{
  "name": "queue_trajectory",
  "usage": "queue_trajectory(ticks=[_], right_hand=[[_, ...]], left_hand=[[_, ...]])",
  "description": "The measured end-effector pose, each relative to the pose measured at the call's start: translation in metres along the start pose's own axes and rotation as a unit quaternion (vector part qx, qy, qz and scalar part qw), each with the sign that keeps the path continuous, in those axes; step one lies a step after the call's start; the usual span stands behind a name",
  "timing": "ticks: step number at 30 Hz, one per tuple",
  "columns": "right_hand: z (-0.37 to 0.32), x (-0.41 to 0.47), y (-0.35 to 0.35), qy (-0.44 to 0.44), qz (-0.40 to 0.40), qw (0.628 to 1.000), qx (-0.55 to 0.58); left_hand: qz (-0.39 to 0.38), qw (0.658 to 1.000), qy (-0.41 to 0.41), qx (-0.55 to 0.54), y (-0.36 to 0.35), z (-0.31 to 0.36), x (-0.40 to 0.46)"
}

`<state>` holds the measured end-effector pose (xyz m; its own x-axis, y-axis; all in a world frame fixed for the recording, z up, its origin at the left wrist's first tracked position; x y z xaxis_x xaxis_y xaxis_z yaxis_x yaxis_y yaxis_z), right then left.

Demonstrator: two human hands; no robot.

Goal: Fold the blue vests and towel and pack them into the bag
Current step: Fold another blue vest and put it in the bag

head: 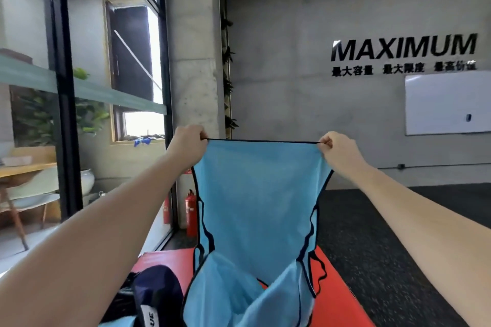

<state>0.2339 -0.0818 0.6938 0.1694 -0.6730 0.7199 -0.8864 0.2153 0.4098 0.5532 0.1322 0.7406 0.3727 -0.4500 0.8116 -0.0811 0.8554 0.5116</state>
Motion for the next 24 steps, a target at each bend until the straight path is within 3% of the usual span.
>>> queue_trajectory(ticks=[9,15,18,24], right_hand=[[0.057,-0.014,-0.049,-0.004,-0.034,0.999,-0.033],[0.113,-0.088,-0.101,0.001,-0.122,0.991,-0.053],[0.164,-0.157,-0.138,-0.018,-0.205,0.975,-0.086],[0.257,-0.316,-0.201,-0.082,-0.409,0.892,-0.171]], left_hand=[[-0.064,0.998,-0.005,-0.024,-0.084,-0.022,-0.028],[-0.140,0.989,0.021,-0.037,-0.154,-0.065,-0.136],[-0.231,0.972,0.030,-0.030,-0.201,-0.087,-0.226],[-0.443,0.895,0.027,0.043,-0.268,-0.115,-0.399]])
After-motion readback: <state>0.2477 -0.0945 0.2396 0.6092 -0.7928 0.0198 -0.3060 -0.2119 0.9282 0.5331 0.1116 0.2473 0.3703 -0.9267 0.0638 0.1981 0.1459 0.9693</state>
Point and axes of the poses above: each hand's wrist, its own x-axis towards the middle knuckle, its own y-axis out of the back of the hand, z = x × y, the point moved 10 cm from there along x, towards the middle knuckle, and after that the axes turned 6 degrees about z, right-handed, at the moved point
